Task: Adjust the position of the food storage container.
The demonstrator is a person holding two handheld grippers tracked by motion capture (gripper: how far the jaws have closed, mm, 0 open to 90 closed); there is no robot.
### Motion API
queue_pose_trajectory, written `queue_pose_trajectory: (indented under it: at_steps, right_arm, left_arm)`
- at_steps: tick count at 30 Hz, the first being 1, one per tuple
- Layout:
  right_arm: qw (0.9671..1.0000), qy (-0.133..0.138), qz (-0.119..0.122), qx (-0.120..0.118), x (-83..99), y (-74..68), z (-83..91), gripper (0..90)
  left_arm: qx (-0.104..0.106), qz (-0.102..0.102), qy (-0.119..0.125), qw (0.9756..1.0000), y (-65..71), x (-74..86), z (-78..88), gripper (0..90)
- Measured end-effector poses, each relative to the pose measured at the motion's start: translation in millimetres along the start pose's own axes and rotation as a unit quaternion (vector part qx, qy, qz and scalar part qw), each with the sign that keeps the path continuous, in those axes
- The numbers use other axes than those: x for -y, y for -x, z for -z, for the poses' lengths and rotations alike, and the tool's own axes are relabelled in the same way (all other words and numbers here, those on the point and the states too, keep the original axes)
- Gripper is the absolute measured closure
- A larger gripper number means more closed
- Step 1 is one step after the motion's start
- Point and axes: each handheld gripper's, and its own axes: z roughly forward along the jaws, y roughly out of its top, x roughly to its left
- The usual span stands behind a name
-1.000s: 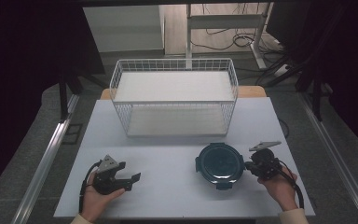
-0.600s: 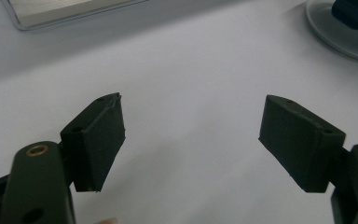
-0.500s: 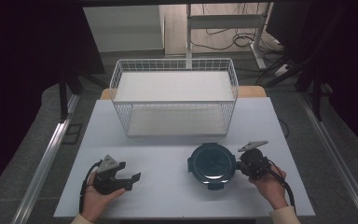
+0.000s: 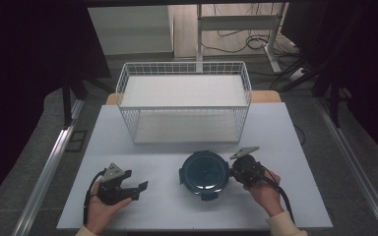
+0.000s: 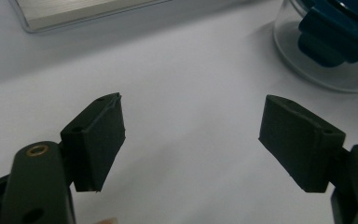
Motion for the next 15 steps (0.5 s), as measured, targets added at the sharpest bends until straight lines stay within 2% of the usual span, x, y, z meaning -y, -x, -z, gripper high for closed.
queue_pose_trajectory:
  at_steps: [7, 13, 15]
  right_arm:
    - [0.9997, 0.005, 0.015, -0.016, -2.5, -14.5, -5.9, 90.0]
    - [0.9992, 0.021, 0.015, -0.029, 3.3, -13.1, -3.6, 90.0]
    - [0.9991, 0.033, 0.015, -0.024, 7.1, -10.4, 2.5, 90.0]
  left_arm:
    - [-0.003, 0.003, 0.0, 1.0, 0.7, -0.1, -0.5, 21.5]
    - [-0.006, 0.007, 0.003, 1.0, 1.2, -0.6, 0.3, 21.4]
    - [-0.004, 0.013, 0.006, 0.9999, 1.2, -1.2, 1.4, 21.3]
